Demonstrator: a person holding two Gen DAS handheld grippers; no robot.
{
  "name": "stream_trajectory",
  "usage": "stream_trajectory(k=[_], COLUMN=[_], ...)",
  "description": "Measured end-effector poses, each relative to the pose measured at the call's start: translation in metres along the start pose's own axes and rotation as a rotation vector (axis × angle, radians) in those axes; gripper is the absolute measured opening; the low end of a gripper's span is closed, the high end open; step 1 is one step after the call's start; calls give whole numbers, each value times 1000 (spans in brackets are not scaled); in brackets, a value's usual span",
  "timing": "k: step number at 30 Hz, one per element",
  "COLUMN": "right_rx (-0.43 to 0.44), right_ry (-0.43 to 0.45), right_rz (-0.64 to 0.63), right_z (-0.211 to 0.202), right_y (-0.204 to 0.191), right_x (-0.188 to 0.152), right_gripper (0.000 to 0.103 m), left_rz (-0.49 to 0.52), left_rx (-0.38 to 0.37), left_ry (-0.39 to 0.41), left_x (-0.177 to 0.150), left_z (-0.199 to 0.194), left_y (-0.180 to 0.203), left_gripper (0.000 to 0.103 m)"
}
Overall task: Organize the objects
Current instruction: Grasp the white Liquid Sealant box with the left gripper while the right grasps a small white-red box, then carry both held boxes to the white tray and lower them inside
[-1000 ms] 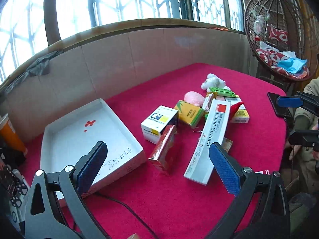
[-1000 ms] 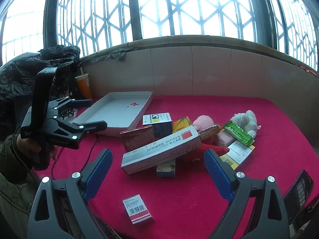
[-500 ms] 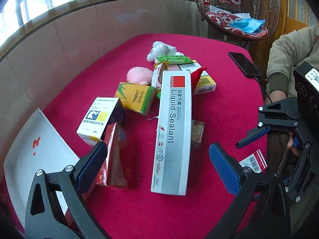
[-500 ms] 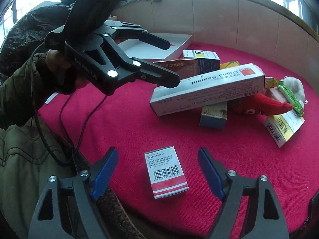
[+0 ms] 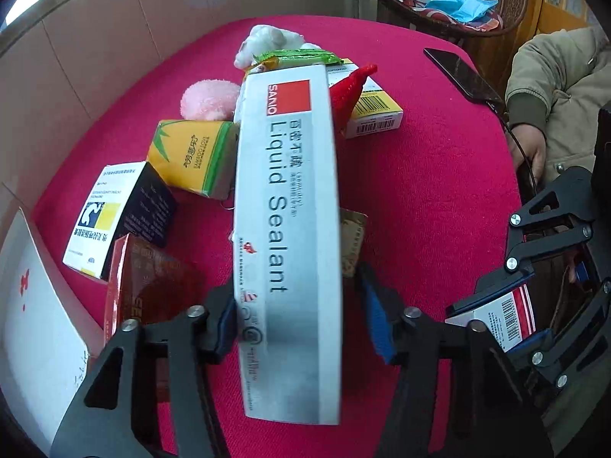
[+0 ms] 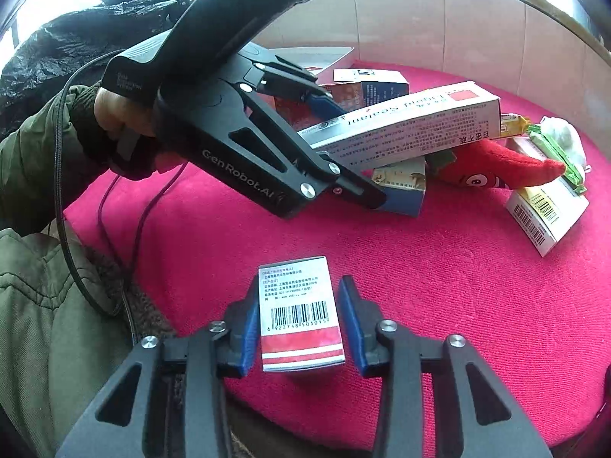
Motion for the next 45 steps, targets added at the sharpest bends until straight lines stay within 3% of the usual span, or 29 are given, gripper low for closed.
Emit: stream_trajectory(k=[5,9,17,22,24,27,31,38,45], right_rx=[-17,-48,-148,-248,-294,-375,-433,-450,-481], right_ry=[10,39,123,202,239,285,331,374,393], right_rz=[-6,21,42,54,70,97,153,184,205], right_z=[-5,-15,-45,-61,-69,-77,-88,-95,-96], right_y=[-1,7,20,28,36,47,60,62,59], right_x=[-1,2,19,46,62,81,101,121,131], right_gripper=[32,32,32,32,32,32,32,32,33], left_rz=[-89,-169,-347,-483,-548,-623,-649,-648,-726], left_rx=[-27,-13,136,331,373,422,467,507,539], left_ry=[46,134,389,504,533,536,521,522,538], left_x=[-4,-5,-13,-25,-32,-42,-53,-54,-74], left_z=[-13,-35,-113,-154,-164,-168,-168,-166,-181], left_y=[-7,-12,-29,-63,-80,-98,-106,-103,-123], left_gripper=[43,43,43,43,43,43,43,43,43])
Point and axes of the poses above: each gripper's, at about its wrist camera, not at the fingertips, and z roughly the way its jaws point, y to its right, x to its top, the point moved 6 cm from there along z, roughly the way its jaws point, and after that the axes turned 6 degrees about -z, right-handed, at the moved point
